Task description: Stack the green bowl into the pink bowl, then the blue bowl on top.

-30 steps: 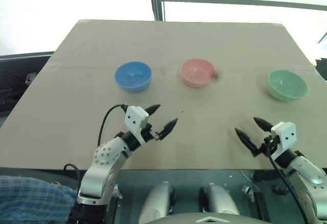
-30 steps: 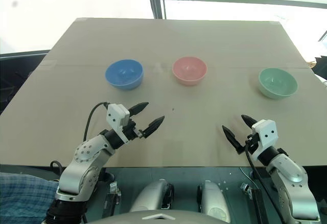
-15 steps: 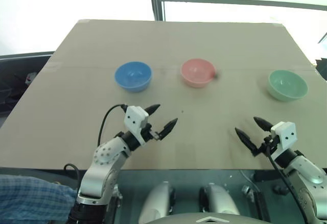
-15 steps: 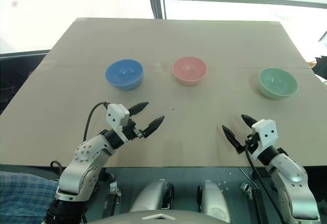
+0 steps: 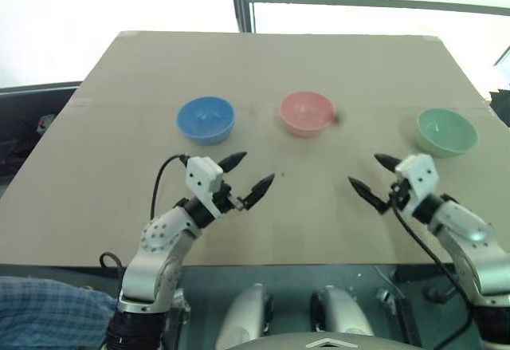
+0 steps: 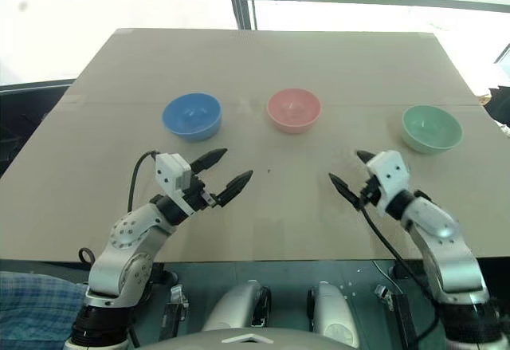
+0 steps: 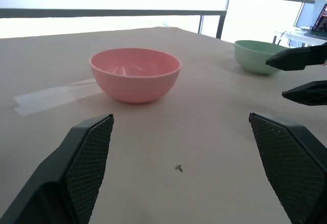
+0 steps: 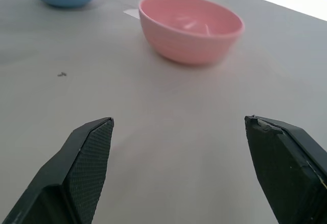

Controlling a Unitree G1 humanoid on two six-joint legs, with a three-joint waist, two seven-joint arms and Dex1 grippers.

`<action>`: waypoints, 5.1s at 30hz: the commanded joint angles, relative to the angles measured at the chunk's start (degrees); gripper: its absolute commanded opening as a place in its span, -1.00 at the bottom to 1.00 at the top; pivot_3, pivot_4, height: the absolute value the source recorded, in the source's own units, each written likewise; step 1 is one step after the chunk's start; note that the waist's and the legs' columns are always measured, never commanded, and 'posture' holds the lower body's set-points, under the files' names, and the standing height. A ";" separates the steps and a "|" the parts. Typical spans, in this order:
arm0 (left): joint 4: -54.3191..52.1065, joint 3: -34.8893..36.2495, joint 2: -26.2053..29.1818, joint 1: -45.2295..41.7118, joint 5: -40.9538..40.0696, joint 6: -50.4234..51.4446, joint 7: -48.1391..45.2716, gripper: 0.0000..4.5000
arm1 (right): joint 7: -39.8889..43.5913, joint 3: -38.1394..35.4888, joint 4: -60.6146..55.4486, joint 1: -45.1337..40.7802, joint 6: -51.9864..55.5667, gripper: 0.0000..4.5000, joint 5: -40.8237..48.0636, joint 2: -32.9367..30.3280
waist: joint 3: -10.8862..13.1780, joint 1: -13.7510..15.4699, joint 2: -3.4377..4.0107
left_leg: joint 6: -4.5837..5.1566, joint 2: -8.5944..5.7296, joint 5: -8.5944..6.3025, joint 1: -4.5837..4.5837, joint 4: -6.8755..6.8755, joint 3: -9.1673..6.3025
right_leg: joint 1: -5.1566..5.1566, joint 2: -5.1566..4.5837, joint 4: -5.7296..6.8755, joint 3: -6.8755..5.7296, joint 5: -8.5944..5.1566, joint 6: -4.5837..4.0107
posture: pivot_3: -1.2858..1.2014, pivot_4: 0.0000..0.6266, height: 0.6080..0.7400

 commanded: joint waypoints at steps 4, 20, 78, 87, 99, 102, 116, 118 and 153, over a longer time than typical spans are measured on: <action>-1.85 2.72 0.05 -0.39 -1.48 0.14 1.80 1.00 | 3.21 8.28 8.64 -16.39 1.76 0.91 -6.13 0.29 | -0.01 0.20 -0.04 | -0.21 -0.02 0.12 -0.04 -0.01 -0.03 | 0.01 0.02 -0.03 -0.03 0.00 0.00 | 0.03 -0.52 1.00; -11.12 6.39 -0.48 7.66 -1.13 2.08 9.89 1.00 | 9.45 23.48 54.95 -48.71 -9.49 0.91 -22.84 10.15 | 0.01 -0.47 -0.02 | -0.23 -0.05 0.12 -0.05 -0.08 -0.06 | -0.05 -0.02 -0.08 -0.03 0.01 -0.02 | 0.03 -0.52 1.00; -5.19 2.66 3.36 3.80 -0.09 2.10 1.80 1.00 | 17.92 26.31 -4.66 -26.65 24.82 0.97 -22.02 4.71 | 0.09 -1.37 0.11 | -0.26 -0.10 0.12 -0.07 -0.43 -0.12 | -0.13 -0.15 -0.30 -0.05 0.01 -0.03 | 0.03 -0.52 1.00; -3.93 1.63 2.19 0.34 -4.15 2.59 -1.91 1.00 | 20.11 12.12 -13.24 -25.20 37.88 0.97 -14.06 -4.68 | 0.09 -0.75 0.09 | -0.20 -0.11 0.07 -0.11 -0.42 -0.13 | -0.11 -0.20 -0.33 -0.07 0.02 -0.03 | 0.03 -0.52 1.00; 2.48 -6.20 2.76 -12.96 -4.82 6.78 -10.25 1.00 | 12.98 -0.92 11.48 -20.50 28.05 0.97 -14.51 -19.18 | 0.10 0.03 0.09 | -0.23 -0.08 0.13 -0.10 -0.40 -0.10 | -0.07 -0.15 -0.34 -0.08 0.01 -0.03 | 0.03 -0.52 1.00; 4.43 -7.70 2.20 -16.02 -4.03 6.24 -11.69 1.00 | 11.26 -0.96 20.20 -20.25 23.36 0.97 -14.81 -18.90 | 0.10 0.08 0.10 | -0.22 -0.10 0.13 -0.14 -0.29 -0.08 | -0.05 -0.15 -0.31 -0.08 0.02 -0.02 | 0.03 -0.52 1.00; 6.06 -10.24 0.88 -17.83 -1.83 4.32 -13.77 1.00 | 5.66 4.39 56.71 -32.31 -0.63 0.87 -21.09 -17.28 | 0.13 -0.05 0.13 | -0.20 -0.03 0.13 -0.12 -0.12 0.07 | 0.00 0.06 -0.26 0.01 0.02 0.00 | 0.03 -0.52 1.00; 5.58 -10.21 0.86 -17.46 -1.78 4.38 -13.44 1.00 | 5.72 4.49 58.56 -32.98 -1.89 0.69 -21.23 -16.77 | 0.13 0.03 0.13 | -0.20 -0.03 0.13 -0.13 -0.09 0.07 | 0.01 0.06 -0.27 0.01 0.02 0.00 | 0.03 -0.52 1.00; -0.90 1.68 5.28 -3.43 -1.26 4.10 -4.49 1.00 | 13.54 18.99 -1.99 -28.64 20.23 -0.97 -20.32 -4.11 | 0.12 0.23 0.15 | -0.18 -0.03 0.09 -0.18 -0.10 -0.10 | -0.07 -0.10 -0.24 -0.04 0.02 -0.01 | 0.03 -0.52 1.00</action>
